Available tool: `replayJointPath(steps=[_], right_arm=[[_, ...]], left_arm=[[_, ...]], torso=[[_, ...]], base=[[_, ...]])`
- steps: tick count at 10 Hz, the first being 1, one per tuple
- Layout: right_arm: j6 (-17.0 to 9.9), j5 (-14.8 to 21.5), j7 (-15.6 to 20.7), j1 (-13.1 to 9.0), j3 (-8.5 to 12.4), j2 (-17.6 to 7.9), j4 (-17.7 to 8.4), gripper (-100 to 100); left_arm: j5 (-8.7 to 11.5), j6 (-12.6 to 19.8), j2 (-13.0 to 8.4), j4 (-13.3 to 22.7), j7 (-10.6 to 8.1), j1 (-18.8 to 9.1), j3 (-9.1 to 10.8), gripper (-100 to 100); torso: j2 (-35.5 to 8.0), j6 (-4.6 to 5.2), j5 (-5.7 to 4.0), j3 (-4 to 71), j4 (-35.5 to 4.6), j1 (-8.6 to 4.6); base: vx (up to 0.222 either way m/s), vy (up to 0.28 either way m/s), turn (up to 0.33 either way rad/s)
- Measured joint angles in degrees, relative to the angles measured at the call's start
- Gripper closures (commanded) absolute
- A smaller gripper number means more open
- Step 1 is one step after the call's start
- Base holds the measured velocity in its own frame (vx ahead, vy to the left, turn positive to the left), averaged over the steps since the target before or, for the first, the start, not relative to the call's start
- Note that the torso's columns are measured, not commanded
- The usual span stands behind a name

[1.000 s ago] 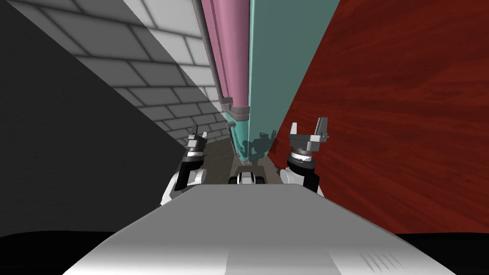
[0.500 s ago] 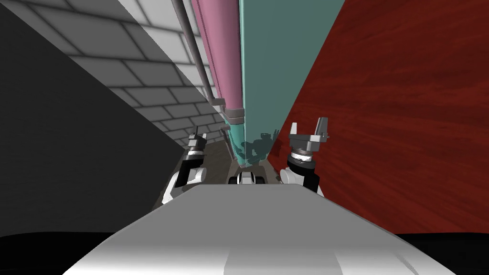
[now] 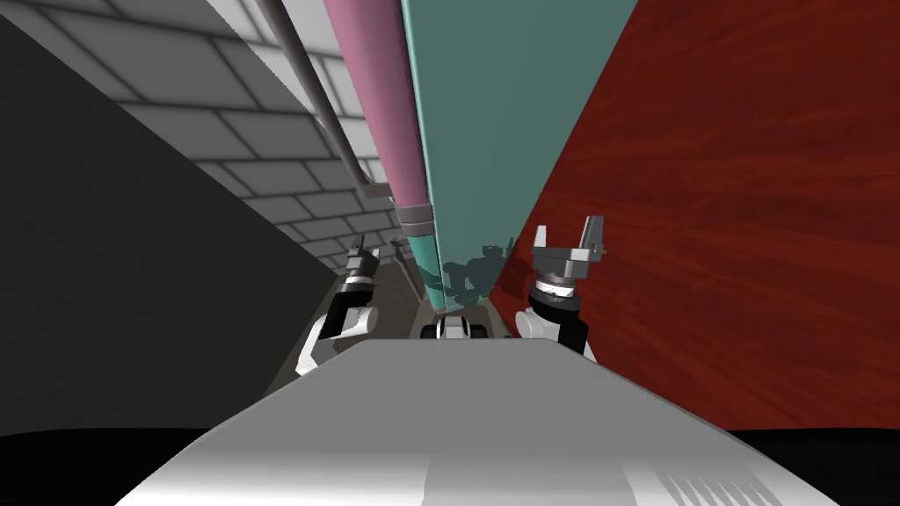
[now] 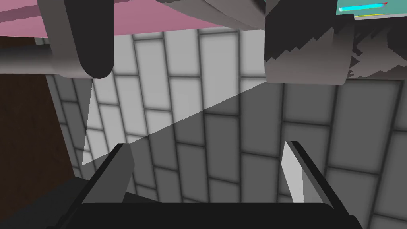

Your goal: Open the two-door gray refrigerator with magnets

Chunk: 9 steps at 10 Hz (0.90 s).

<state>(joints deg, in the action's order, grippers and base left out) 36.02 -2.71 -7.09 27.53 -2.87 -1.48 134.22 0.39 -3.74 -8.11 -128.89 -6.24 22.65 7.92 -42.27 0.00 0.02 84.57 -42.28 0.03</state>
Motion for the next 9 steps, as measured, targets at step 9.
replayJointPath(steps=[9], right_arm=[[0.0, 0.0, 0.0, 0.0, 0.0, 0.0, 0.0, 0]], left_arm=[[2.4, 8.8, 3.3, 0.9, 0.55, -1.5, 3.71, -100]], torso=[[1.5, 1.4, 0.16, 0.9, 0.9, -0.84]], base=[[0.094, -0.113, 0.077]])
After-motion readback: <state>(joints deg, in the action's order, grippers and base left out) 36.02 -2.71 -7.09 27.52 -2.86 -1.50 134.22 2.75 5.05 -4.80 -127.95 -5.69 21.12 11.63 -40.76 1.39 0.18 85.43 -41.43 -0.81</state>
